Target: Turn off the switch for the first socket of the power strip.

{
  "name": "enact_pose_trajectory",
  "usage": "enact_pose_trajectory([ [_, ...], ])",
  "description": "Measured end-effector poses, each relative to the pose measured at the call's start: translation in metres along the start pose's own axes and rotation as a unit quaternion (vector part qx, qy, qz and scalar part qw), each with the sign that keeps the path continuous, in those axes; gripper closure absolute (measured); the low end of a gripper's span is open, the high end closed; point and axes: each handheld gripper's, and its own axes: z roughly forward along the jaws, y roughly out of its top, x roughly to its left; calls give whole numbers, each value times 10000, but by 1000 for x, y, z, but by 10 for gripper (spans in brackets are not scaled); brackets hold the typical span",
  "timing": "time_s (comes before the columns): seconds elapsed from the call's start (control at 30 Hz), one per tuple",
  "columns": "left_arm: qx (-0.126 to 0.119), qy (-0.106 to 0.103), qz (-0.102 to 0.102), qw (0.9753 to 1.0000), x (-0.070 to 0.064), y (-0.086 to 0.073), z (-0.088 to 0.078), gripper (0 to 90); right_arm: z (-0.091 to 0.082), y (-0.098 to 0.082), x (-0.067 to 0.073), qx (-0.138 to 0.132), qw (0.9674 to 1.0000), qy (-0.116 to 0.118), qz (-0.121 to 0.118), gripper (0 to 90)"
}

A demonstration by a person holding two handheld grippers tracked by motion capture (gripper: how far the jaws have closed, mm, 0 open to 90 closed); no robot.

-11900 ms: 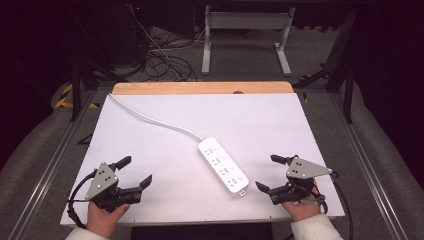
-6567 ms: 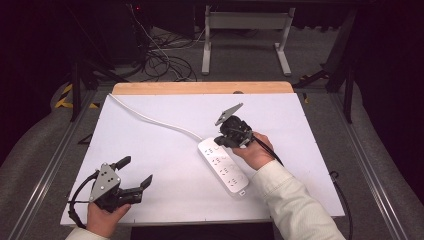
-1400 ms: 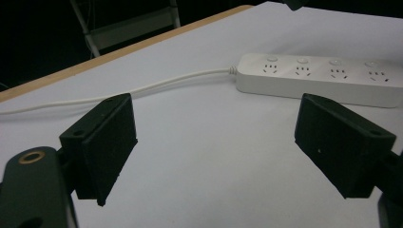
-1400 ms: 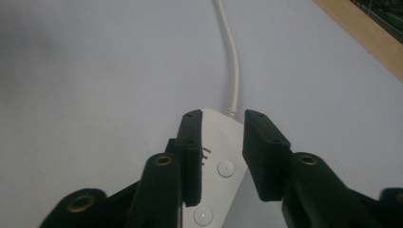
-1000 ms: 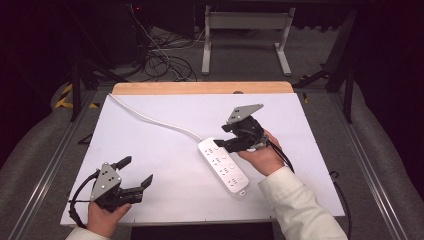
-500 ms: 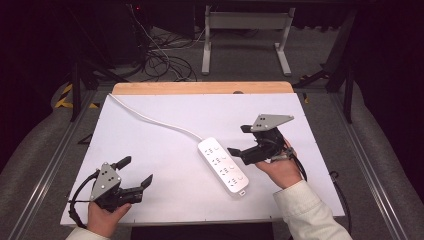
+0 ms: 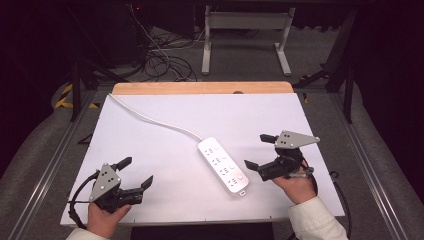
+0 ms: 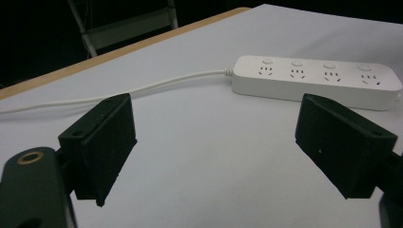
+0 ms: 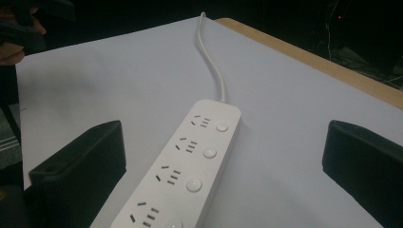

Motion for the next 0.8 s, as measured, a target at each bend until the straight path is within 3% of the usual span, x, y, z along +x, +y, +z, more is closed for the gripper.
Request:
enact_pose_trajectory([
  [0.17, -36, -9, -6, 10000, -1, 0, -1, 130, -8, -27, 0, -114, 9998, -27, 164, 4],
  [0.47, -19, -13, 14, 10000, -4, -3, -4, 125, -20, -65, -2, 17, 9991, -236, 364, 4],
  [0.63, -36, 0, 26, 10000, -3, -4, -4, 123, -20, -73, -1, 288, 9982, -334, 404, 4],
  [0.8, -66, -7, 28, 10000, 0, -5, -3, 121, -22, -69, -1, 316, 9978, -448, 377, 5],
])
